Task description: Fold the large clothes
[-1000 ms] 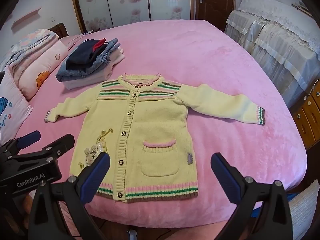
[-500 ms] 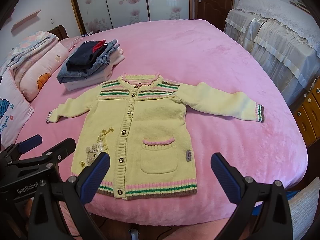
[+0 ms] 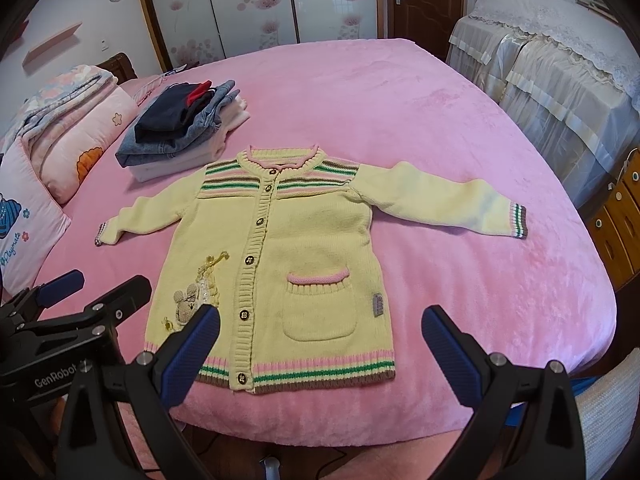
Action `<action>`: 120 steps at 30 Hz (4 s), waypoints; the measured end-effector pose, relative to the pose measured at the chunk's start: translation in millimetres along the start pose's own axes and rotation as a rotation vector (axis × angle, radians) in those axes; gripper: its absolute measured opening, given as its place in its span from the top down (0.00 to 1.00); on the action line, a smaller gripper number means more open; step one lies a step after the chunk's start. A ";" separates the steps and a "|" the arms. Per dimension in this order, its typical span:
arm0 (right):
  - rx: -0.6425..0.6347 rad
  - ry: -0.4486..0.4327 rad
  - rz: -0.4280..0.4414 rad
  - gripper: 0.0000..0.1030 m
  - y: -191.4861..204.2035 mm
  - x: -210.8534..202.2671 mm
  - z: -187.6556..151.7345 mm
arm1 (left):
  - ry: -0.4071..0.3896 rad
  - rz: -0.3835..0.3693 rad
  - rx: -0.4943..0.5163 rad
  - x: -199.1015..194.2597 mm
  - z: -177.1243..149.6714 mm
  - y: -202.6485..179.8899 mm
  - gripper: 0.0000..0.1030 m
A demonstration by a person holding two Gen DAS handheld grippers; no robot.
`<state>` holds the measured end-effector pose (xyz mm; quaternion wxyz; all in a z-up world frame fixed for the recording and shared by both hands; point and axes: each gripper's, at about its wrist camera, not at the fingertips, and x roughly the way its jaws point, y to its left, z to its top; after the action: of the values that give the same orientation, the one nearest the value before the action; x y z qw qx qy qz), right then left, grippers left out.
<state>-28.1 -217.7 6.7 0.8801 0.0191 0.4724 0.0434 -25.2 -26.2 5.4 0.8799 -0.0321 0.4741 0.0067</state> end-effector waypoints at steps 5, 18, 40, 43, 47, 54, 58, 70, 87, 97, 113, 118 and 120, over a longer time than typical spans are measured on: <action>-0.001 -0.001 0.000 0.02 0.0 -0.1 -1.5 | -0.001 0.003 0.000 -1.6 -1.6 -0.2 0.01; 0.001 0.004 0.002 0.02 -0.8 -0.2 -5.0 | 0.009 0.003 0.000 -0.9 -3.7 -0.1 0.01; 0.016 0.034 0.011 0.02 -3.8 11.5 -9.7 | 0.034 0.019 0.024 11.8 -1.5 -5.6 0.01; 0.020 0.040 0.016 0.02 -6.0 15.5 -7.7 | 0.035 0.026 0.032 14.6 0.2 -7.9 0.01; 0.023 0.045 0.020 0.02 -9.1 21.2 -4.3 | 0.030 0.039 0.051 18.5 4.4 -13.3 0.01; 0.021 0.038 0.021 0.02 -18.1 30.4 6.9 | -0.013 0.057 0.098 24.1 22.4 -25.6 0.01; 0.034 0.024 0.014 0.02 -28.1 35.4 20.2 | -0.042 0.057 0.122 31.1 39.1 -34.7 0.01; 0.137 -0.048 -0.085 0.02 -93.4 53.0 65.6 | -0.124 0.030 0.173 59.8 98.0 -77.0 0.01; 0.549 0.018 -0.069 0.13 -260.7 128.1 41.5 | -0.090 -0.093 0.180 157.6 139.6 -149.4 0.01; 0.747 0.017 0.106 0.40 -301.8 169.6 27.5 | -0.022 -0.134 0.236 204.9 126.8 -176.3 0.01; 0.638 -0.155 -0.009 0.90 -288.4 143.6 53.7 | -0.011 -0.072 0.263 208.7 130.5 -193.1 0.10; 0.377 -0.295 0.082 0.90 -207.9 95.2 102.4 | -0.014 -0.076 0.160 185.5 132.8 -133.8 0.10; 0.269 -0.296 0.146 0.90 -166.1 92.0 117.7 | -0.012 -0.086 0.120 176.5 130.8 -102.4 0.10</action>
<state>130.3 -373.5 -17.0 0.9239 0.1769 0.3370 0.0403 185.3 -123.5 -65.0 0.8826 0.0004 0.4663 -0.0594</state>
